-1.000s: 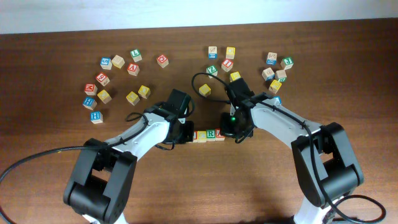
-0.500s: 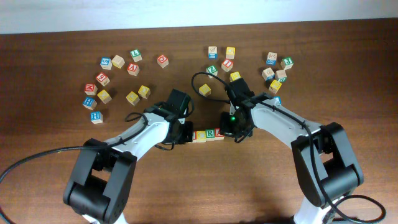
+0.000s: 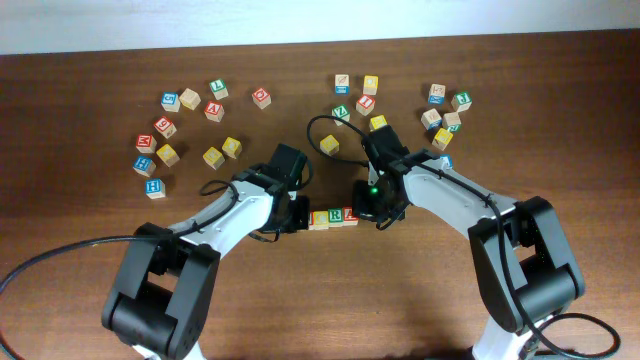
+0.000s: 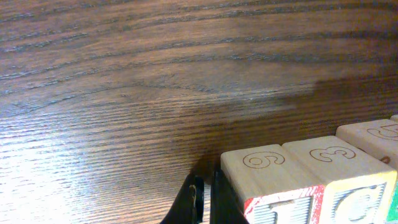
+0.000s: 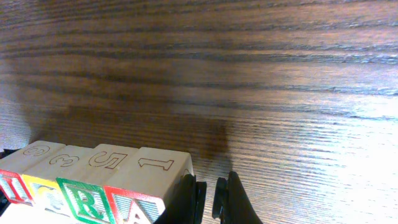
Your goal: Spell out ICRA
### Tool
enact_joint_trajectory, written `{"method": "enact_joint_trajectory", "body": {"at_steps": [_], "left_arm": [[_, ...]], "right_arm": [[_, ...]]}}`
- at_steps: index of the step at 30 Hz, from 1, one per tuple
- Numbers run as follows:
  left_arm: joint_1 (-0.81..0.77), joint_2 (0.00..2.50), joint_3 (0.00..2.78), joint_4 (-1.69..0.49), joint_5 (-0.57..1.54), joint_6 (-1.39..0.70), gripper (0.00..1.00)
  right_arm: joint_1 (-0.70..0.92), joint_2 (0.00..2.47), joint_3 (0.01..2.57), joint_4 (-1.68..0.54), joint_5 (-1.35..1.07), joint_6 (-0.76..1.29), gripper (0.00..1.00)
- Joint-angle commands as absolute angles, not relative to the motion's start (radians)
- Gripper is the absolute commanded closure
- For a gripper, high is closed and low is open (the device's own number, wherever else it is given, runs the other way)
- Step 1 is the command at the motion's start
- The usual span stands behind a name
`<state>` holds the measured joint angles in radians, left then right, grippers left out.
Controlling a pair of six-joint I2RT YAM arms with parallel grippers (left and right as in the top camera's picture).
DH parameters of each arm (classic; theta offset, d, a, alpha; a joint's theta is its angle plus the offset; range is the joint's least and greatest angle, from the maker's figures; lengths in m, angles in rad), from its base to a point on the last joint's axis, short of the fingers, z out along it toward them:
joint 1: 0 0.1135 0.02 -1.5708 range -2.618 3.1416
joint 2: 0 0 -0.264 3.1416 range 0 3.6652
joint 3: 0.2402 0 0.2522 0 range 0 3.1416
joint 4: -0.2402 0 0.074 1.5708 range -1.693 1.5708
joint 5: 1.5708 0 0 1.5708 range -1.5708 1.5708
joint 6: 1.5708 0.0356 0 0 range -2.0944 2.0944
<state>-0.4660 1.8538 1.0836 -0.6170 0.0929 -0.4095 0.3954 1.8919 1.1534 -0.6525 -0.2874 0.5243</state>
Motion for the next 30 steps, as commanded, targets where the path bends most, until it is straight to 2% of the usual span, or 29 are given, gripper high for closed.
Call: {"method": "enact_joint_trajectory", "body": {"at_steps": [1, 6, 8, 10, 13, 20, 24, 30], "left_arm": [[-0.465, 1.87, 1.087, -0.638, 0.054, -0.419, 1.0], [-0.38, 1.87, 1.206, -0.796, -0.058, -0.419, 1.0], [-0.346, 1.87, 1.23, -0.818, -0.057, -0.419, 1.0], [-0.294, 1.87, 1.24, -0.823, -0.057, -0.419, 1.0], [-0.234, 1.87, 1.24, -0.824, -0.056, -0.419, 1.0], [-0.213, 1.87, 1.24, -0.84, -0.041, -0.419, 1.0], [-0.213, 1.87, 1.24, -0.852, -0.042, -0.419, 1.0], [-0.211, 1.87, 1.24, -0.889, -0.073, -0.458, 1.0]], "right_arm": [[0.399, 1.903, 1.152, -0.656, -0.29, 0.529, 0.96], [0.397, 1.903, 1.316, -0.899, -0.035, 0.5, 0.96], [0.397, 1.903, 1.403, -0.981, -0.038, 0.454, 0.96], [0.399, 1.903, 1.473, -1.021, -0.162, 0.342, 0.96], [0.401, 1.903, 1.493, -0.978, -0.258, 0.33, 0.96], [0.474, 1.924, 1.477, -0.811, -0.249, 0.403, 0.96], [0.546, 1.98, 1.477, -0.806, -0.1, 0.493, 0.96], [0.551, 2.035, 1.477, -0.806, -0.131, 0.514, 0.96]]}}
